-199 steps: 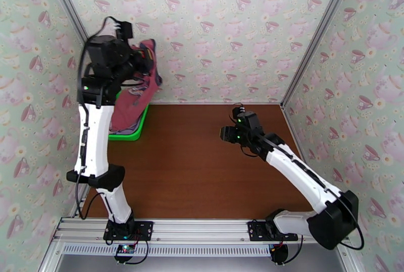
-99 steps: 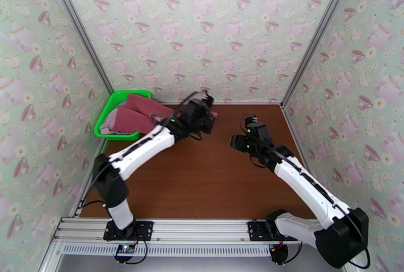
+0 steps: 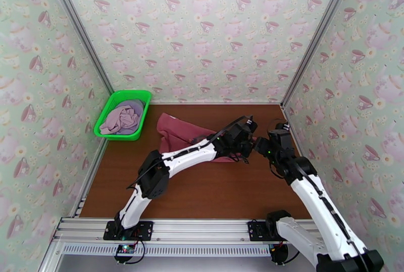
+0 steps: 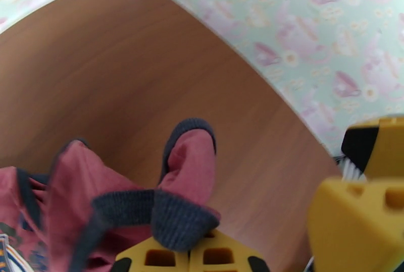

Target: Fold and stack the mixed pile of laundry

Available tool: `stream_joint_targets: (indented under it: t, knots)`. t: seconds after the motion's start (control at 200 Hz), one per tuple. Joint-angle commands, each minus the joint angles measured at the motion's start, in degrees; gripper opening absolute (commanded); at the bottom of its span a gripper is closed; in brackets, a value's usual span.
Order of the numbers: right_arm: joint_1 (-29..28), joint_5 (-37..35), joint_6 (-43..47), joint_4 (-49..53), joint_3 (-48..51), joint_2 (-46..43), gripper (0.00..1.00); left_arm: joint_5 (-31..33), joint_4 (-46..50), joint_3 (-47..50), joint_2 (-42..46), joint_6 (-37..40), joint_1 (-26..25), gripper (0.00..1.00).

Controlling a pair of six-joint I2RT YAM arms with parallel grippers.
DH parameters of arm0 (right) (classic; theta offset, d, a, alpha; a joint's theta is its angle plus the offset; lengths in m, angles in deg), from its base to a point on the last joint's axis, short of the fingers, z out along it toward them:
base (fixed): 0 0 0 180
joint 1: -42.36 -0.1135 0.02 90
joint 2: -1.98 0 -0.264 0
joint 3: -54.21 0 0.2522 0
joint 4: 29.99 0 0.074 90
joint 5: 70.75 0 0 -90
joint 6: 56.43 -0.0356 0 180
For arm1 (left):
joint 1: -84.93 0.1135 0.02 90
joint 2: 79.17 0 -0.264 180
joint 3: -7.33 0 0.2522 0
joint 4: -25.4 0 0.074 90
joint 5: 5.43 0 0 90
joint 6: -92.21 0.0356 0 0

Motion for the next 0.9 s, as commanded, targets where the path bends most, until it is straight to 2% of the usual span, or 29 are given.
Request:
stream_joint_targets:
  t: [0.0, 0.08, 0.1, 0.18, 0.331, 0.416, 0.491, 0.596, 0.681, 0.897]
  knots:
    - [0.38, -3.38, -0.76, 2.45, 0.79, -0.44, 0.72, -1.7, 1.47, -4.42, -1.92, -0.47, 0.71, 0.45]
    - [0.38, -3.1, -0.48, 2.81, 0.37, 0.0, 0.73, 2.0, 4.73, -5.11, -0.43, 1.23, 1.19, 0.94]
    - [0.39, -2.97, -0.33, 2.89, 0.22, 0.26, 0.74, 2.99, 5.65, -5.03, 0.26, 1.77, 1.36, 0.99]
    - [0.4, -2.22, 0.61, 3.24, -0.37, 0.75, 0.76, 6.86, 9.87, -4.5, 4.22, 3.22, 2.94, 1.0]
    - [0.44, 0.83, 2.32, 2.75, -1.43, 1.92, 0.78, 9.43, 23.89, -8.21, 9.6, 4.45, 7.87, 1.0]
    - [0.41, 5.05, 3.88, 1.42, -2.14, 3.72, 0.79, 12.93, 29.33, -7.88, 11.75, 4.97, 11.95, 1.0]
    - [0.38, 11.64, 5.55, -0.31, -3.39, 7.45, 0.78, 12.34, 32.58, -7.6, 11.55, 3.1, 17.99, 0.96]
    - [0.43, 18.65, 6.58, -2.89, -5.75, 14.77, 0.76, 5.38, 33.62, -7.63, 8.39, -0.12, 28.35, 0.85]
    - [0.25, 21.51, 6.98, -4.81, -8.12, 20.86, 0.73, 2.6, 33.61, -9.66, 3.63, -1.19, 34.78, 0.83]
    - [-0.58, 22.9, 5.94, -7.59, -10.92, 29.05, 0.7, -0.34, 38.72, -26.85, -13.08, -2.1, 44.36, 0.78]
